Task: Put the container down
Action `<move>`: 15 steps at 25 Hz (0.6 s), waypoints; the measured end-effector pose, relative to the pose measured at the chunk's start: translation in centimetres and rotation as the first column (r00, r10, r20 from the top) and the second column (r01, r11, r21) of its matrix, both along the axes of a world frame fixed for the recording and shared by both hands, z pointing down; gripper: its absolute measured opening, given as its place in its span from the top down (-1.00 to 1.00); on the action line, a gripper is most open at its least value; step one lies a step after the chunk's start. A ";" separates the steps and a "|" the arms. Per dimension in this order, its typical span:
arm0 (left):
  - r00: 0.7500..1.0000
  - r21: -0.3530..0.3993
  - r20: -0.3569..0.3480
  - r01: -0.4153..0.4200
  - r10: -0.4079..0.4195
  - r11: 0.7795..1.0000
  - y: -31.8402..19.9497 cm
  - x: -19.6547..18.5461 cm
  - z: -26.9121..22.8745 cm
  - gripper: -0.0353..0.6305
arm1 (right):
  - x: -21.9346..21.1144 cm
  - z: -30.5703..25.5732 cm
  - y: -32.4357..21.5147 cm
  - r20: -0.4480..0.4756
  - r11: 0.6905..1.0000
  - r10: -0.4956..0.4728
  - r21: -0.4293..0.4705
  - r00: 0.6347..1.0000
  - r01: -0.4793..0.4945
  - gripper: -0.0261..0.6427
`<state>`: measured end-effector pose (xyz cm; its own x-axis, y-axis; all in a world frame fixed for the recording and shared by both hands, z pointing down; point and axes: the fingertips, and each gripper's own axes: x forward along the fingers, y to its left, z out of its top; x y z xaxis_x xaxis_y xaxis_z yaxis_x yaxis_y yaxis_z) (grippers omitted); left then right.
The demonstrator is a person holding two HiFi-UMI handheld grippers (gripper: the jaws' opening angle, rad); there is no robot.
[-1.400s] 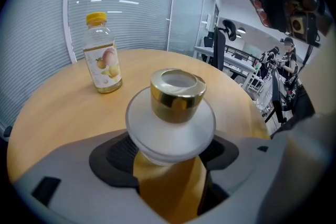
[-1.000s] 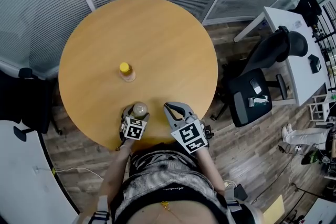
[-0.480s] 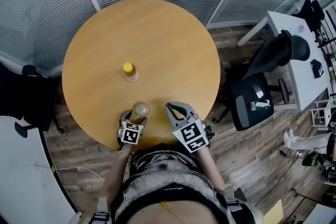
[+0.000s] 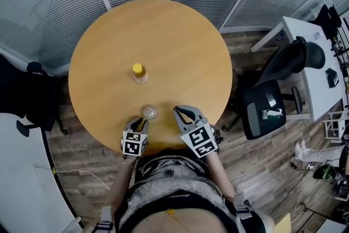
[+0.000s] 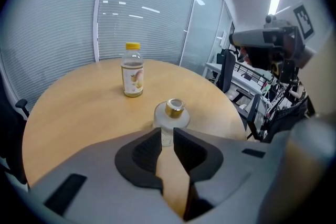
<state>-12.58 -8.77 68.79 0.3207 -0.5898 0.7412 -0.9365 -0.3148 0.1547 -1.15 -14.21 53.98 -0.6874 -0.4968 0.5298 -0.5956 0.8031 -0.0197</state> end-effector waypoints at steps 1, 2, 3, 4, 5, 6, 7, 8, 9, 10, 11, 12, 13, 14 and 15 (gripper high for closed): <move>1.000 0.020 -0.016 0.006 -0.006 1.000 -0.2 0.2 -0.7 0.68 | -0.1 0.0 0.0 0.001 1.000 -0.004 0.001 1.000 0.004 0.86; 0.999 0.040 -0.031 0.011 -0.010 0.999 -0.4 0.5 -1.5 0.71 | -0.1 -0.1 0.1 0.002 1.000 -0.008 0.001 1.000 0.008 0.86; 0.999 0.060 -0.044 0.013 -0.011 0.998 -0.6 0.8 -2.3 0.73 | -0.2 -0.1 0.1 0.003 1.000 -0.013 0.002 1.000 0.013 0.86; 0.998 0.081 -0.054 0.013 -0.008 0.997 -0.9 1.2 -3.1 0.76 | -0.2 -0.2 0.1 0.005 1.000 -0.018 0.002 1.000 0.018 0.86; 0.998 0.103 -0.061 0.010 -0.004 0.995 -1.2 1.5 -4.0 0.78 | -0.2 -0.3 0.1 0.006 1.000 -0.023 0.003 1.000 0.023 0.86; 0.998 0.127 -0.066 0.007 0.001 0.992 -1.5 1.9 -5.0 0.79 | -0.3 -0.3 0.2 0.006 1.000 -0.028 0.004 1.000 0.028 0.86; 0.998 0.152 -0.070 0.006 0.005 0.988 -1.8 2.1 -5.9 0.80 | -0.4 -0.3 0.2 0.005 0.999 -0.033 0.006 0.999 0.033 0.86; 0.997 0.177 -0.077 0.007 0.006 0.984 -2.1 2.3 -6.9 0.81 | -0.4 -0.4 0.3 0.005 0.999 -0.036 0.008 0.999 0.036 0.86; 0.996 0.199 -0.086 0.010 0.007 0.980 -2.4 2.5 -7.9 0.81 | -0.5 -0.4 0.3 0.006 0.999 -0.039 0.009 0.999 0.039 0.86; 0.995 0.220 -0.095 0.011 0.010 0.975 -2.7 2.7 -8.9 0.82 | -0.5 -0.5 0.3 0.010 0.999 -0.041 0.011 0.999 0.041 0.86; 0.995 0.239 -0.101 0.009 0.015 0.971 -3.0 2.9 -9.8 0.82 | -0.5 -0.6 0.3 0.014 0.999 -0.044 0.012 0.999 0.044 0.86; 0.994 0.257 -0.106 0.005 0.023 0.966 -3.2 3.2 -10.7 0.82 | -0.6 -0.7 0.3 0.019 0.999 -0.047 0.014 0.999 0.047 0.86; 0.993 0.274 -0.111 0.000 0.031 0.962 -3.4 3.5 -11.5 0.83 | -0.6 -0.8 0.3 0.024 0.999 -0.051 0.015 0.998 0.051 0.86; 0.992 0.289 -0.117 -0.005 0.040 0.957 -3.6 3.7 -12.2 0.83 | -0.7 -0.9 0.4 0.028 0.998 -0.056 0.016 0.998 0.055 0.86; 0.991 0.303 -0.124 -0.009 0.049 0.953 -3.7 4.0 -12.9 0.83 | -0.8 -1.1 0.4 0.031 0.998 -0.059 0.018 0.998 0.059 0.86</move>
<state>-8.58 -12.45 55.89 0.4217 -0.7678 0.4823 -0.9047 -0.3920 0.1669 -1.95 -13.82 52.92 -0.7320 -0.4639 0.4989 -0.5466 0.8371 -0.0237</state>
